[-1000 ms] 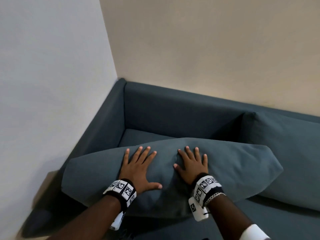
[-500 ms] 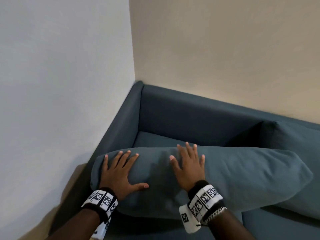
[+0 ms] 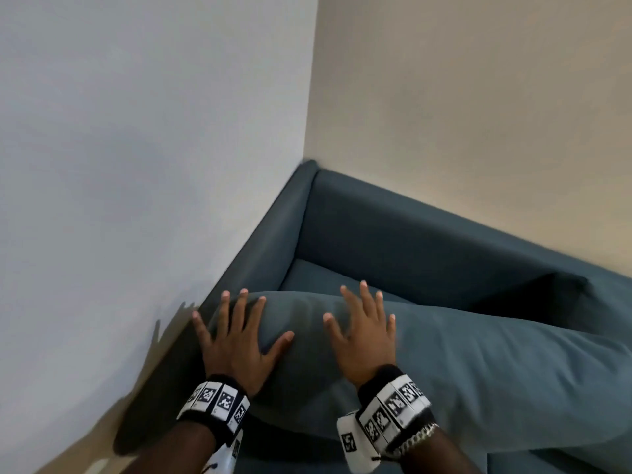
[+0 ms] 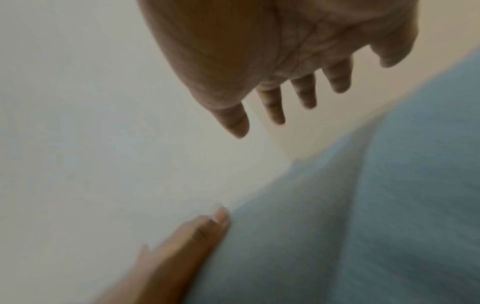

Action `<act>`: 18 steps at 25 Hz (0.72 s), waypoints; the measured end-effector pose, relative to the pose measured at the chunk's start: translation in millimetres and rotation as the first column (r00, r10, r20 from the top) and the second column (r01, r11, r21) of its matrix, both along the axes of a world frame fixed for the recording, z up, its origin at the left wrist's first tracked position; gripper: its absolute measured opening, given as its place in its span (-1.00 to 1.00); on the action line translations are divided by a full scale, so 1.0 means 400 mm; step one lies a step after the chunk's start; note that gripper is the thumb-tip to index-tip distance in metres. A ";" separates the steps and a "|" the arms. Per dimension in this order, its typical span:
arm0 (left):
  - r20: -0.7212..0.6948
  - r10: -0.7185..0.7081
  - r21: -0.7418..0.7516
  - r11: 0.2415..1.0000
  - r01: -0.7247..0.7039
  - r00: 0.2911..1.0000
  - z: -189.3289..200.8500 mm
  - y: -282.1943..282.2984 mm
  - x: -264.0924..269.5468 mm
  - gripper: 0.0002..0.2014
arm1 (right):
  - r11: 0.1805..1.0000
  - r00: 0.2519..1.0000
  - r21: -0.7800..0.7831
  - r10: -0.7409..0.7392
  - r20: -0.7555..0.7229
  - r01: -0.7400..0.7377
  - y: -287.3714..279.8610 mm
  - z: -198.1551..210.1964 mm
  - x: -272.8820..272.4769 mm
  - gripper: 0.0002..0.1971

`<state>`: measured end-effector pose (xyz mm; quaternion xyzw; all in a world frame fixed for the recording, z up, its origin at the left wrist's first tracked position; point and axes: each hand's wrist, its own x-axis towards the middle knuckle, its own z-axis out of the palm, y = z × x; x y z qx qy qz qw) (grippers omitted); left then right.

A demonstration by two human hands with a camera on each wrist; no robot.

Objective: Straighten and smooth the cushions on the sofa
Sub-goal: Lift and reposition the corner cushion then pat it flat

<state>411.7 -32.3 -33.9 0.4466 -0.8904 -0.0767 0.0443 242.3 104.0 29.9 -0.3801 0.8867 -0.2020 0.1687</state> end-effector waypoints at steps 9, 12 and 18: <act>-0.420 0.182 0.390 0.921 -0.004 0.889 -0.081 -0.055 0.048 -0.33 | 0.915 0.970 0.328 0.204 0.132 -0.237 -0.128 -0.017 0.073 -0.37; -0.554 0.440 0.589 0.807 -0.040 0.707 -0.058 -0.067 0.063 -0.38 | 0.894 0.982 -0.422 0.185 0.038 -0.152 -0.181 0.169 0.114 -0.38; -0.401 0.659 0.805 0.585 -0.099 0.636 -0.100 -0.079 0.045 -0.55 | 0.859 0.853 0.163 0.506 -0.128 -0.485 -0.218 -0.061 0.181 -0.39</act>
